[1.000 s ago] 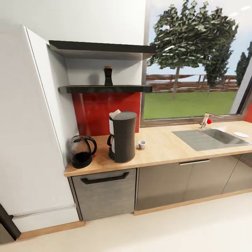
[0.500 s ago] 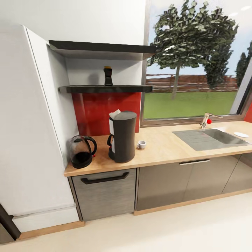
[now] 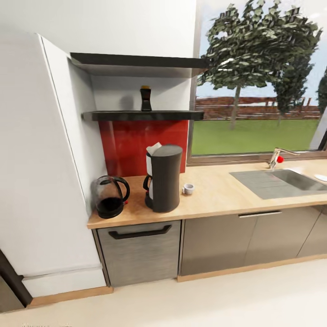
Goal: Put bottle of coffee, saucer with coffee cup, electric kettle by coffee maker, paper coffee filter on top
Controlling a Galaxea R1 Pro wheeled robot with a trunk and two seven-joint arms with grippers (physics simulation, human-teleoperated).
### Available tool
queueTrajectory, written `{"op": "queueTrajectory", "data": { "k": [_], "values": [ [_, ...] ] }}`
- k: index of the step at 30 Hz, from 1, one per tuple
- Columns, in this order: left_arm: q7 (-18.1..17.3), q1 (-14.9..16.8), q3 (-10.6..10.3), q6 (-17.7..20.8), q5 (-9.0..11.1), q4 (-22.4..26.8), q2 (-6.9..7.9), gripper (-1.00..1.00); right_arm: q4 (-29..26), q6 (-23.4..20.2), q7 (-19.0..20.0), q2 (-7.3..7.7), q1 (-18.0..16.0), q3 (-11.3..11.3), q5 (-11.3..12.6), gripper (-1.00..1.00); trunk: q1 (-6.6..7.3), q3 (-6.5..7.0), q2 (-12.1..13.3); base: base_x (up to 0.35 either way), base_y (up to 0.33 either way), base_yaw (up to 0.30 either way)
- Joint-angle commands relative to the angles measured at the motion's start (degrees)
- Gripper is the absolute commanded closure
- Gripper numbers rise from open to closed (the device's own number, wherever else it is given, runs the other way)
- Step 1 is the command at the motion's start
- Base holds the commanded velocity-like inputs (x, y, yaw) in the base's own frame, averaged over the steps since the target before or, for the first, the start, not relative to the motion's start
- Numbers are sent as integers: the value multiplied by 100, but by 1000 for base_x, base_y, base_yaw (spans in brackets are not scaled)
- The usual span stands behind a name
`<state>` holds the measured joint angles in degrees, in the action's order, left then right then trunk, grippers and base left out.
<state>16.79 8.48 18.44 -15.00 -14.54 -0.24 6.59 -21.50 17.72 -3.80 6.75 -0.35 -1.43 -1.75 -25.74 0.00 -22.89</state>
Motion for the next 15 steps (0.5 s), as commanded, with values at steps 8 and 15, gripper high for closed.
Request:
{"op": "queueTrajectory", "data": {
  "k": [8, 15],
  "values": [
    [34, 5, 77, -35, -46, -9, 8, -100, 5, 13, -33, 0, 0, -16, -19, -100, -4, -2, -3, 227, -173, 277],
    [34, 5, 81, -37, -48, -9, 4, -100, 2, 13, -33, 2, 0, -16, -19, -100, -4, -2, -3, 240, -191, 266]
  ]
}}
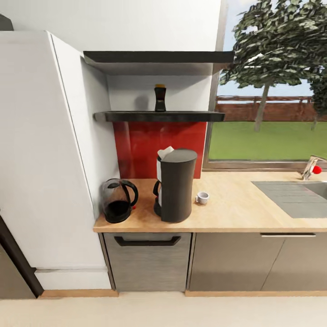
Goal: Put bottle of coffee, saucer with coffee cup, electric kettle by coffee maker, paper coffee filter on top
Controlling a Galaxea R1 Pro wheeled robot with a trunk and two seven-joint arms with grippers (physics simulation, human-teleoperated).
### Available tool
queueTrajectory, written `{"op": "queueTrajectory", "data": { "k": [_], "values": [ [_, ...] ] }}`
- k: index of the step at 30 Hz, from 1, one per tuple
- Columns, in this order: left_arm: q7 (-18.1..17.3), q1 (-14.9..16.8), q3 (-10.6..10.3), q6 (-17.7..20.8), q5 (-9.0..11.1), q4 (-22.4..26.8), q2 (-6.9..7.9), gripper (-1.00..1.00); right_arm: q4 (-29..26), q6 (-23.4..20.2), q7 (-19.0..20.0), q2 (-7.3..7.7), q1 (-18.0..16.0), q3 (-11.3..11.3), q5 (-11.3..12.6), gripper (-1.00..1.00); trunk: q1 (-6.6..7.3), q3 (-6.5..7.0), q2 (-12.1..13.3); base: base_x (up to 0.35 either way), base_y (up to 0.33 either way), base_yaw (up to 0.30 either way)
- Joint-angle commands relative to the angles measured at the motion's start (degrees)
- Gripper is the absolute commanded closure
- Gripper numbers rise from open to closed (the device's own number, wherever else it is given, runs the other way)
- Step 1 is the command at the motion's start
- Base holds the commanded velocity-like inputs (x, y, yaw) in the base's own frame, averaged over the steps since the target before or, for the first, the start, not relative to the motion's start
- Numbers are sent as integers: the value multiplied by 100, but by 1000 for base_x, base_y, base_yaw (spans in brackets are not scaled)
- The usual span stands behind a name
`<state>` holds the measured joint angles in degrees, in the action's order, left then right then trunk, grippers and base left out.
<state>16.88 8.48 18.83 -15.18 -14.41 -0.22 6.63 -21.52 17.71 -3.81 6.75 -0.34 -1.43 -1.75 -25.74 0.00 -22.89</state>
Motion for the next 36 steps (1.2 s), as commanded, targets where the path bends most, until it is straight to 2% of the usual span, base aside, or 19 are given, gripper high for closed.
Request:
{"op": "queueTrajectory", "data": {
  "k": [1, 8, 14, 17, 18, 20, 23, 24, 26, 27, 32, 34, 36],
  "values": [
    [25, 4, 43, -20, -61, -8, 2, -100, 3, 13, -32, 2, -1, -15, -19, -100, -4, -2, -3, 242, -192, 128],
    [35, 4, 50, 2, -55, -14, -1, -100, -3, 13, -32, -3, -1, -17, -15, -100, -4, -2, -3, 243, -191, 19],
    [30, -141, 51, 23, -72, -15, 81, -100, -800, 21, -39, -301, -1, -34, -32, -100, -4, -2, -3, 66, -41, 0],
    [21, -202, 45, 28, -83, -14, 148, -100, -1459, 22, -40, -542, -1, -39, -29, -100, -4, -2, -3, 11, -7, 0],
    [20, -213, 43, 36, -85, -15, 186, -100, -1734, 22, -40, -675, -1, -40, -28, -100, -4, -2, -3, 5, -3, 0],
    [19, -222, 40, 51, -86, -17, 224, -100, -2009, 22, -41, -830, -4, -43, -30, -100, -4, -2, -3, 4, -2, 0],
    [17, -251, 26, 129, -92, -25, 292, -100, -2654, 22, -41, -1270, -14, -48, -50, -100, -4, -2, -3, 2, -1, 0],
    [17, -265, 26, 148, -93, -26, 300, -100, -2770, 22, -41, -1351, -20, -50, -54, -100, -4, -2, -3, 0, 0, 0],
    [17, -325, 23, 199, -95, -24, 313, -100, -3191, 19, -41, -1614, -83, -78, -64, -100, -4, -2, -3, 0, 0, 0],
    [17, -337, 20, 206, -96, -26, 315, -100, -3290, 18, -41, -1661, -107, -99, -66, -100, -4, -2, -3, 0, 0, 0],
    [17, -382, -4, 230, -95, -35, 310, -100, -4110, 2, -82, -1675, -286, -562, -70, -100, -4, -2, -3, 0, 0, 0],
    [17, -386, -7, 232, -94, -33, 300, -100, -4495, -9, -230, -1675, -326, -780, -71, -100, -4, -2, -3, 0, 0, 0],
    [17, -389, -10, 234, -96, -31, 287, -100, -5051, -34, -652, -1675, -352, -1098, -71, -100, -4, -2, -3, 0, 0, 0]
  ]
}}
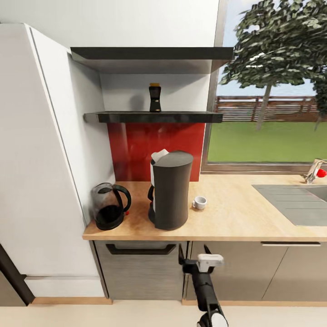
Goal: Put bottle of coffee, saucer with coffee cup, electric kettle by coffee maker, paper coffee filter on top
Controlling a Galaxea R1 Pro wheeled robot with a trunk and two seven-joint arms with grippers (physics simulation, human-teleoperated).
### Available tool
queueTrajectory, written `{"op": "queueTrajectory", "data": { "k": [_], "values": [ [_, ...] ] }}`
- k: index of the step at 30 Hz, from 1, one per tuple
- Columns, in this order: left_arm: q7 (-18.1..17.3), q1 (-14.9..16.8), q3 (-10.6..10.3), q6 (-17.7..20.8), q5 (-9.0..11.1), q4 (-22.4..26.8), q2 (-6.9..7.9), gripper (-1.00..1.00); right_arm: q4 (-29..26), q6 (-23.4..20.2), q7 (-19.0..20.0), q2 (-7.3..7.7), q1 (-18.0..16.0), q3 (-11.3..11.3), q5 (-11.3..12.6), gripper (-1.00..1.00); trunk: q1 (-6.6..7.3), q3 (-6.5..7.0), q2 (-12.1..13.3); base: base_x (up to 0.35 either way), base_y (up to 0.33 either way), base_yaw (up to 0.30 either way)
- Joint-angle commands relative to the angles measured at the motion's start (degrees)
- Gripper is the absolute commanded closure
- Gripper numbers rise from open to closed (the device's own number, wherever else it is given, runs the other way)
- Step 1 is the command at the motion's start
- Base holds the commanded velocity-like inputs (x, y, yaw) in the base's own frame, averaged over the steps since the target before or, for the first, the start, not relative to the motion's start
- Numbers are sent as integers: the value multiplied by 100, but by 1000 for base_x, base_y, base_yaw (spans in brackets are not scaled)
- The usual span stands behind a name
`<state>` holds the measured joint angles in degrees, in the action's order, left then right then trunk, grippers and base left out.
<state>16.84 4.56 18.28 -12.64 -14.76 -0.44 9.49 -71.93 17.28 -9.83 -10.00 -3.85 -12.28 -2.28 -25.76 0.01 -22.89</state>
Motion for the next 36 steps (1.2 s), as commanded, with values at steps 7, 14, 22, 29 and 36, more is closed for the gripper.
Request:
{"op": "queueTrajectory", "data": {
  "k": [7, 14, 22, 29, 36],
  "values": [
    [13, 1, 38, -19, -69, -1, -23, -100, -1232, -869, -1404, 0, -280, -1271, -34, -100, -2, -3, -3, 0, 0, 0],
    [-8, 1, 35, -28, -85, 0, -29, -100, -1442, -1987, -2286, 0, -1967, -1750, -13, -100, -2, -3, -3, 0, 0, 0],
    [20, 1, 35, -28, -88, 16, -26, -100, -1481, -2218, -2531, 0, -2747, -1766, -1, -100, -2, -3, -3, -97, 0, 0],
    [14, 1, 38, -31, -88, 8, -29, -100, -1450, -2221, -2534, 0, -3306, -1761, 14, -100, -2, -3, -3, -23, 0, 0],
    [6, 1, 52, -24, -72, -15, -49, -100, -1045, -2453, -2536, 0, -4518, -1740, 391, -100, -2, -3, -3, 0, 0, 0]
  ]
}}
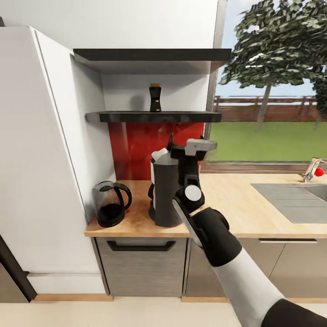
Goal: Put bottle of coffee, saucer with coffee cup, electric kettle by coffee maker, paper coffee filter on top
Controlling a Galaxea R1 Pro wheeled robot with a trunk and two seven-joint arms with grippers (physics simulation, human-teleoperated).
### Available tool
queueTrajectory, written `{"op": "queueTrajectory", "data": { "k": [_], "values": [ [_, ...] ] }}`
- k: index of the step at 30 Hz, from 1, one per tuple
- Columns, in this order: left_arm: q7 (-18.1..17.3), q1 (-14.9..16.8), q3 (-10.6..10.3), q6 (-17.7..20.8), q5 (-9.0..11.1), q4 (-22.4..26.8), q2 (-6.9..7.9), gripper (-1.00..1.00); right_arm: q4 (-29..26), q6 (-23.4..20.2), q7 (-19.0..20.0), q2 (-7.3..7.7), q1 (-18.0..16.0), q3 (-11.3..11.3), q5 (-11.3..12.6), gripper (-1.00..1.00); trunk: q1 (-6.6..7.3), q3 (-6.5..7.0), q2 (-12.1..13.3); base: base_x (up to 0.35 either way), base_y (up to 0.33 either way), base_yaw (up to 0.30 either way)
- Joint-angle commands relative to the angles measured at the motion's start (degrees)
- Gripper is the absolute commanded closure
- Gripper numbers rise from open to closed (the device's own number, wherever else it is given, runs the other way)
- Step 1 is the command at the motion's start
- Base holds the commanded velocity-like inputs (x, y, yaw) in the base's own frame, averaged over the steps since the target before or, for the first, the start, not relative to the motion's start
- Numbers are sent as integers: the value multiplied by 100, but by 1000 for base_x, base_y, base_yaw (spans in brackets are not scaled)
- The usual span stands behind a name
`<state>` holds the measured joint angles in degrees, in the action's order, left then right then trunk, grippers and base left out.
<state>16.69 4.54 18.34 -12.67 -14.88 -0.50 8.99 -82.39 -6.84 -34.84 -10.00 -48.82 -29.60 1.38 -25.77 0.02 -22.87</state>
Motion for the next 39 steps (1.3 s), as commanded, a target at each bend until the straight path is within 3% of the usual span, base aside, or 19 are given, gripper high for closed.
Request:
{"op": "queueTrajectory", "data": {
  "k": [1, 4, 9, 10, 11, 12, 15, 18, 20, 31, 36, 39],
  "values": [
    [31, -5, 47, -17, -58, -18, -1, -100, 437, -257, -34, 0, -625, 9, 503, -100, -2, -4, -5, 0, 0, 0],
    [34, -43, 47, -16, -52, -20, -12, -100, 1086, -345, -33, 0, -1284, 14, 732, -100, -2, -4, -5, 0, 0, 0],
    [36, -68, 47, -16, -51, -22, -26, -100, 2325, -366, -32, 0, -2246, 17, 824, -100, -2, -4, -5, 0, 0, 0],
    [36, -72, 47, -16, -50, -34, -27, -100, 2780, -368, -29, 0, -2594, 25, 846, -100, -2, -4, -5, 0, 0, 0],
    [36, -79, 47, -16, -50, -87, -28, -100, 3155, -369, -26, 0, -2905, 29, 980, -100, -2, -4, -5, 0, 0, 0],
    [34, -90, 47, -16, -50, -136, -31, -100, 3428, -386, -25, 0, -3170, 31, 1329, -100, -2, -4, -5, 0, 0, 0],
    [33, -96, 47, -16, -50, -177, -35, -100, 3715, -654, -11, 0, -3536, 32, 2217, -100, -2, -4, -5, 0, 0, 0],
    [46, -100, 58, -11, -46, -185, -25, -100, 3835, -1097, -2, 0, -3741, 31, 2760, -100, -2, -4, -5, 0, 0, 0],
    [57, -105, 77, -8, -40, -192, 6, -100, 3895, -1427, 7, 0, -3812, 26, 2942, -100, -2, -4, -5, 29, 0, 0],
    [82, -111, 84, 72, -24, -209, 17, -100, 3964, -1705, 0, 0, -3845, -3, 3032, -100, -2, -4, -5, 249, 21, 0],
    [330, -113, 67, 285, -24, -214, -20, -100, 2814, -2827, -19, 0, -3846, 1, 3045, -100, -2, -4, -5, 186, 9, 0],
    [353, -113, 65, 387, -24, -215, -26, -100, 2410, -3160, -22, 0, -3846, 12, 3049, -100, -2, -4, -5, 22, 1, 0]
  ]
}}
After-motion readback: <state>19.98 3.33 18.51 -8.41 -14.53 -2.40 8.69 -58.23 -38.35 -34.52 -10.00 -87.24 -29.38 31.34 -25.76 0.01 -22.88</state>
